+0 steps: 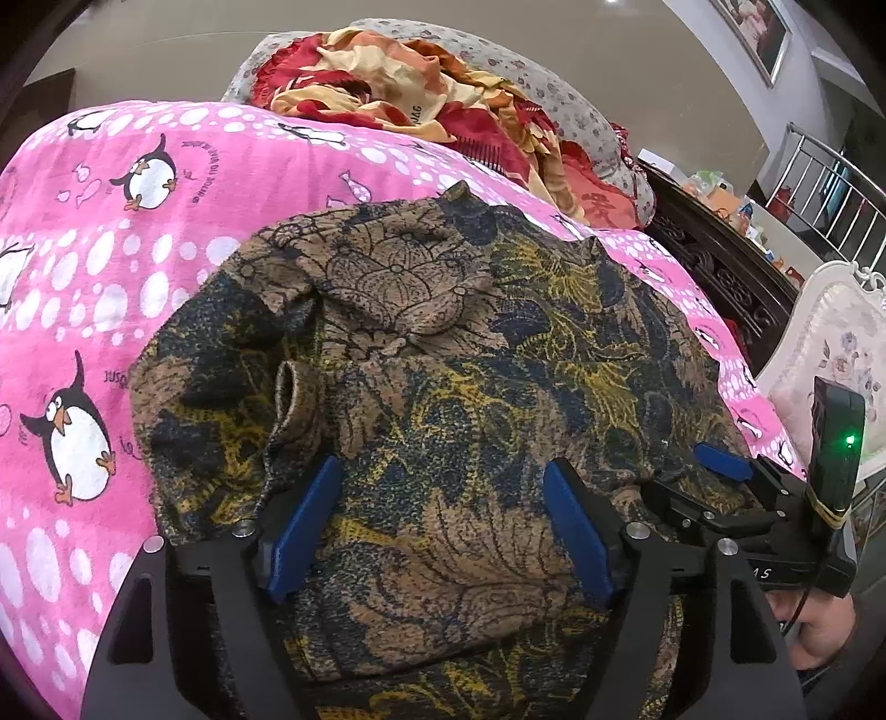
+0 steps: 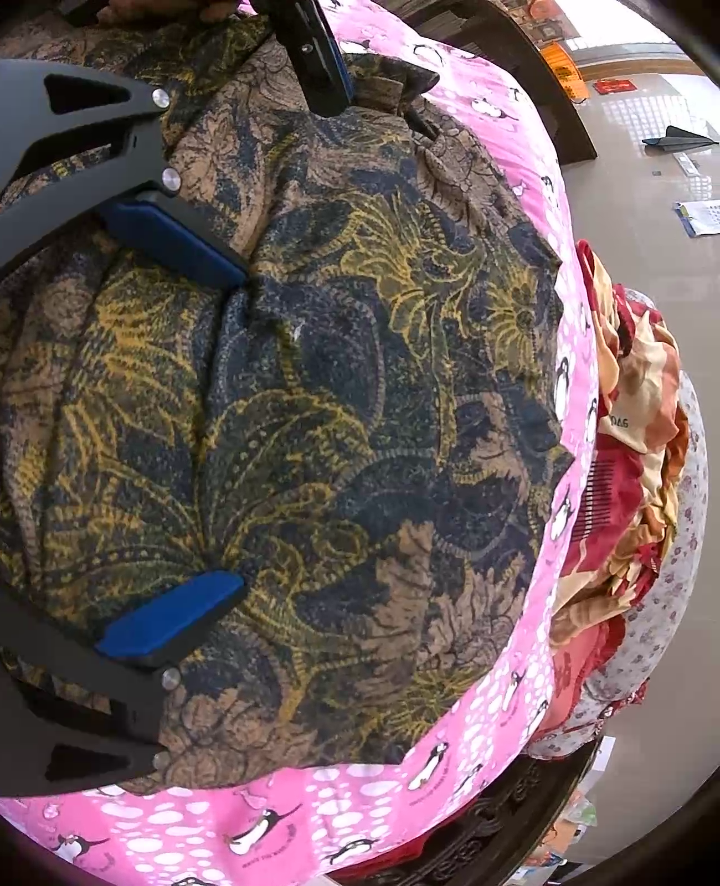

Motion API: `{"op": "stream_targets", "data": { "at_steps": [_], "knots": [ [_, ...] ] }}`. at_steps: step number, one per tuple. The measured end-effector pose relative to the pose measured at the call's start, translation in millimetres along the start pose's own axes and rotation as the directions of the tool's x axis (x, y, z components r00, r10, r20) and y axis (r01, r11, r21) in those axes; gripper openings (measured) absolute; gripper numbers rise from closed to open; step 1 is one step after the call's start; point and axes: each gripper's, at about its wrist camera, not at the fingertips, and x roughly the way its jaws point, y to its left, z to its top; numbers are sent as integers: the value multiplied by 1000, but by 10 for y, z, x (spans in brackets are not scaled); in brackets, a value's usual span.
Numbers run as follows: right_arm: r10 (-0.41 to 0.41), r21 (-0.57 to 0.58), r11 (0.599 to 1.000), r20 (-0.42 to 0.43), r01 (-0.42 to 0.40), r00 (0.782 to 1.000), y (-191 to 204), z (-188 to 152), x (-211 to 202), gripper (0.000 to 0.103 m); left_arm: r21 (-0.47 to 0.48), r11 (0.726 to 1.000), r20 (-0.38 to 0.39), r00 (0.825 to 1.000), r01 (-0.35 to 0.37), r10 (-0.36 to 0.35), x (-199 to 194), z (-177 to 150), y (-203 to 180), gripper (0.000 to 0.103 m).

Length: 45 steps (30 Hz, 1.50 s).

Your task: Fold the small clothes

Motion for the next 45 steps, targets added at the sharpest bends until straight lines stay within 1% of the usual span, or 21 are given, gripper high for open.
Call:
{"op": "stream_targets", "data": {
  "at_steps": [10,11,13,14,16,17,18,20,22,23,24,26,35,40,45],
  "knots": [
    [4,2,1000,0,-4,1000,-9,4,6,103,4,1000,-1,1000,-4,4,-10,-1,2,58],
    [6,3,1000,0,-6,1000,-9,5,10,103,8,1000,1,1000,-13,13,-35,4,-11,58],
    [5,3,1000,0,-5,1000,-7,5,14,103,15,998,-13,998,-68,68,-114,46,-81,57],
    [5,3,1000,0,-5,1000,-10,5,13,103,8,995,0,996,-95,95,-172,77,-137,57],
    [8,5,1000,0,-8,1000,-16,6,12,103,5,992,51,991,-125,125,-274,121,-268,57],
    [8,5,1000,0,-8,1000,-12,5,11,103,11,992,71,989,-128,127,-304,141,-355,57],
    [8,5,1000,1,-8,1000,-10,3,10,103,23,993,75,991,-116,114,-291,154,-442,57],
    [8,6,1000,1,-8,1000,-15,4,9,103,58,994,47,994,-96,94,-154,133,-587,57],
    [7,5,1000,1,-7,1000,-13,4,7,103,87,988,13,992,-130,129,22,64,-642,57],
    [7,5,1000,1,-7,1000,-12,3,9,103,90,984,-15,987,-157,159,150,-6,-619,57],
    [7,5,1000,1,-7,1000,-11,3,8,103,84,982,-25,985,-170,173,209,-52,-593,56],
    [6,4,1000,0,-6,1000,-10,3,8,103,84,982,1,986,-167,168,187,-75,-588,56],
    [7,5,1000,1,-7,1000,-9,4,6,103,74,985,-4,988,-155,155,205,-82,-554,57],
    [6,4,1000,1,-6,1000,-10,3,11,103,70,988,-9,990,-139,140,218,-82,-547,61],
    [6,4,1000,2,-6,1000,-14,4,11,103,28,996,-2,996,-85,85,179,-78,-455,61]
  ]
}}
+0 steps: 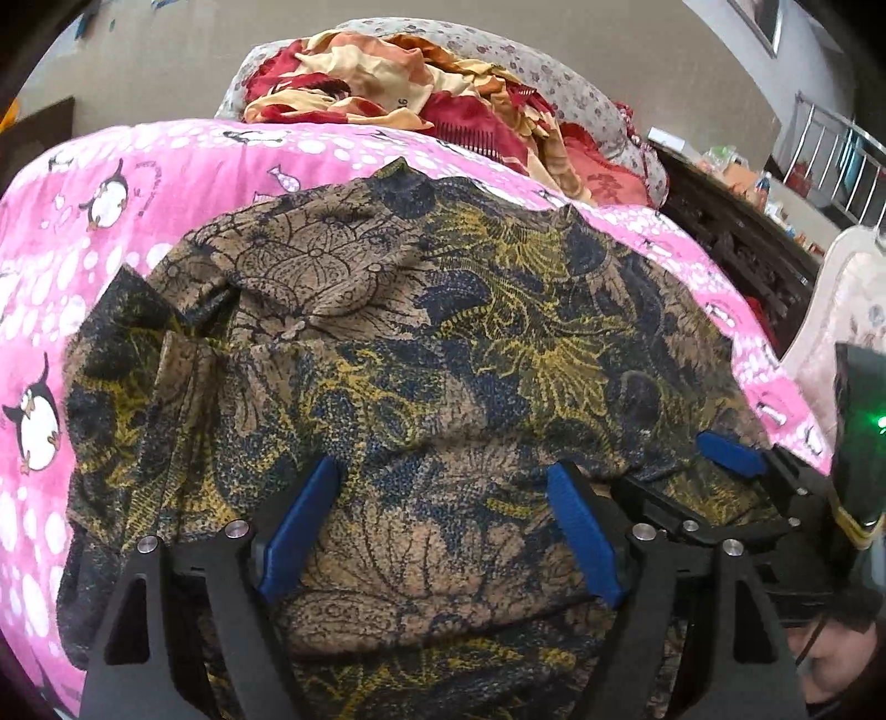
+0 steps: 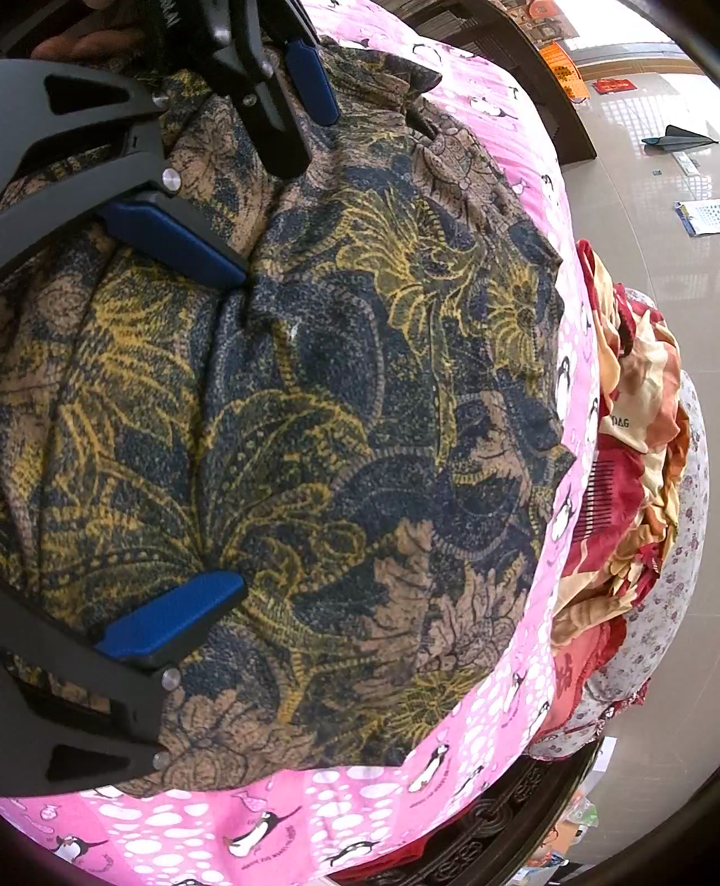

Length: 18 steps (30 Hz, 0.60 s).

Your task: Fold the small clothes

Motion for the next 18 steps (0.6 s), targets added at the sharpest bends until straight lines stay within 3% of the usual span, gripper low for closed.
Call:
{"op": "stream_targets", "data": {
  "at_steps": [9,12,18],
  "knots": [
    [-15,-7,1000,-1,15,1000,16,-16,-45,103,10,1000,-4,1000,-11,12,-6,-7,14,61],
    [-24,-29,999,-37,23,999,1,-69,-149,103,11,1000,-7,1000,-13,13,3,-6,-3,61],
    [-52,-6,999,-87,52,995,-223,-357,-728,102,3,1000,-2,1000,-1,1,0,0,-15,61]
  ]
}}
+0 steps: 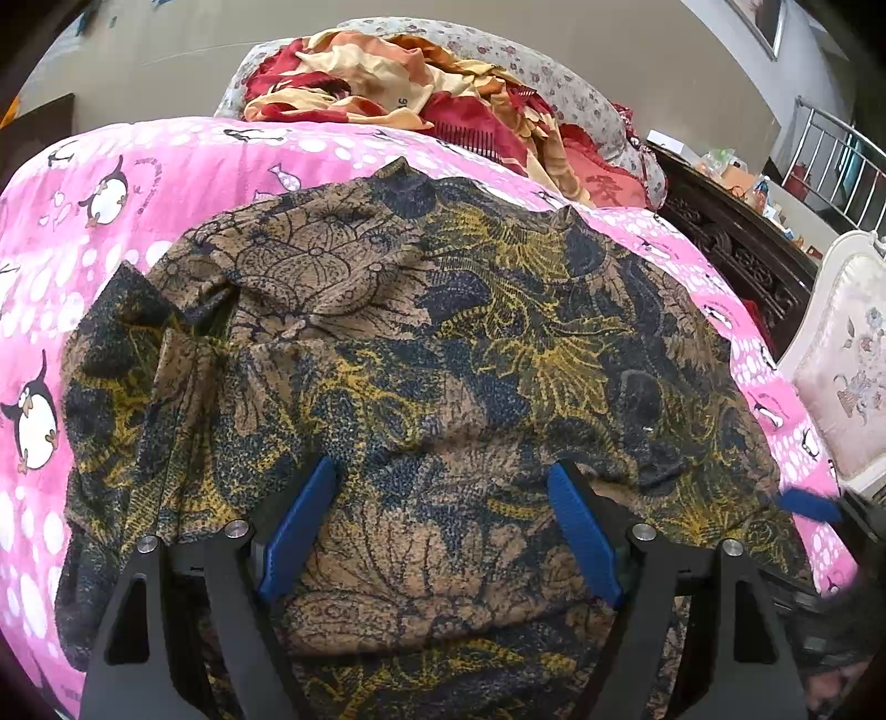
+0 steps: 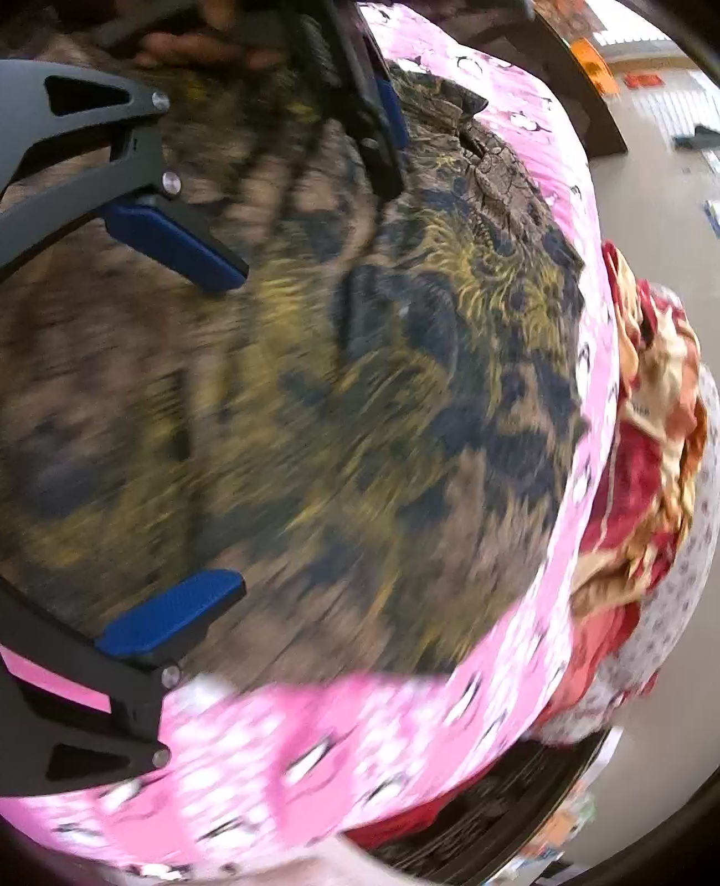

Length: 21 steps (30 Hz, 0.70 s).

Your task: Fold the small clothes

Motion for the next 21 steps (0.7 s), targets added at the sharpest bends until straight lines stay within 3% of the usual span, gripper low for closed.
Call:
{"op": "stream_targets", "data": {
  "at_steps": [4,6,8,11,14,19,21],
  "knots": [
    [112,46,992,44,-114,993,-167,-394,-565,102,-9,1000,-4,1000,25,-25,-47,6,29,61],
    [130,8,991,60,-130,990,-177,-696,-857,102,1,1000,-52,999,12,-12,-154,11,29,61],
    [142,-44,989,66,-139,988,-163,-968,-1062,102,-11,1000,-98,995,24,-25,-349,-3,76,61],
    [158,-93,985,108,-149,981,-179,-1379,-1328,102,14,999,-101,994,49,-48,-834,-106,236,61],
    [178,-72,983,138,-169,974,-233,-1600,-1424,102,62,998,-90,996,4,1,-1412,-379,548,61],
    [198,-44,980,179,-194,964,-278,-1759,-1352,101,-11,1000,-160,987,-21,19,-2031,-1004,1073,61],
    [212,-24,977,188,-212,959,-281,-1739,-1293,98,-41,999,-210,978,-2,-6,-2172,-1275,1156,61]
  ]
}}
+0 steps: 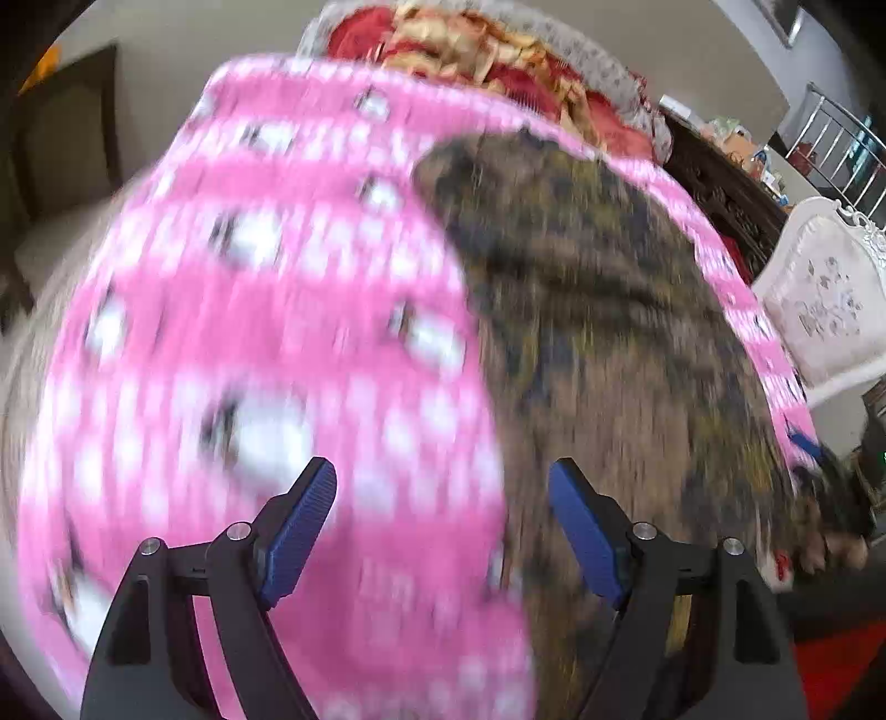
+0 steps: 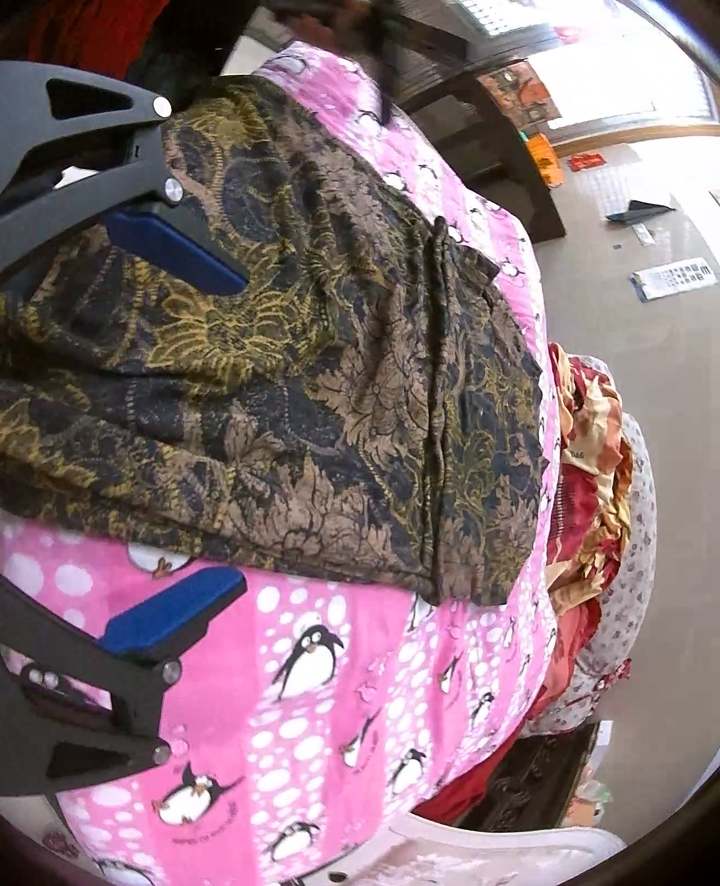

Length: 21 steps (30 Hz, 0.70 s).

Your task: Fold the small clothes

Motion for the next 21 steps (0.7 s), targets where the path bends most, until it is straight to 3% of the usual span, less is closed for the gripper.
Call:
{"op": "stream_targets", "data": {
  "at_steps": [3,7,9,11,15,18,21],
  "knots": [
    [27,0,1000,13,-27,1000,28,51,47,96,2,994,-66,992,109,-109,-5,-321,-72,61],
    [30,-39,999,31,-29,999,117,96,-1,94,53,976,-131,970,212,-203,28,-594,-258,61],
    [32,-41,999,40,-31,999,133,92,-41,94,67,962,-159,955,263,-250,43,-633,-310,61],
    [35,-34,999,55,-33,998,128,69,-93,94,59,939,-185,928,339,-324,73,-650,-325,61],
    [49,-9,999,60,-48,997,63,6,-148,86,9,910,-167,898,414,-407,200,-572,-292,61],
    [59,3,998,49,-60,997,15,-48,-173,82,13,899,-166,888,438,-430,249,-514,-340,61],
    [43,20,999,44,-44,998,-61,-118,-242,82,34,877,-194,864,480,-465,216,-575,-412,61]
  ]
}}
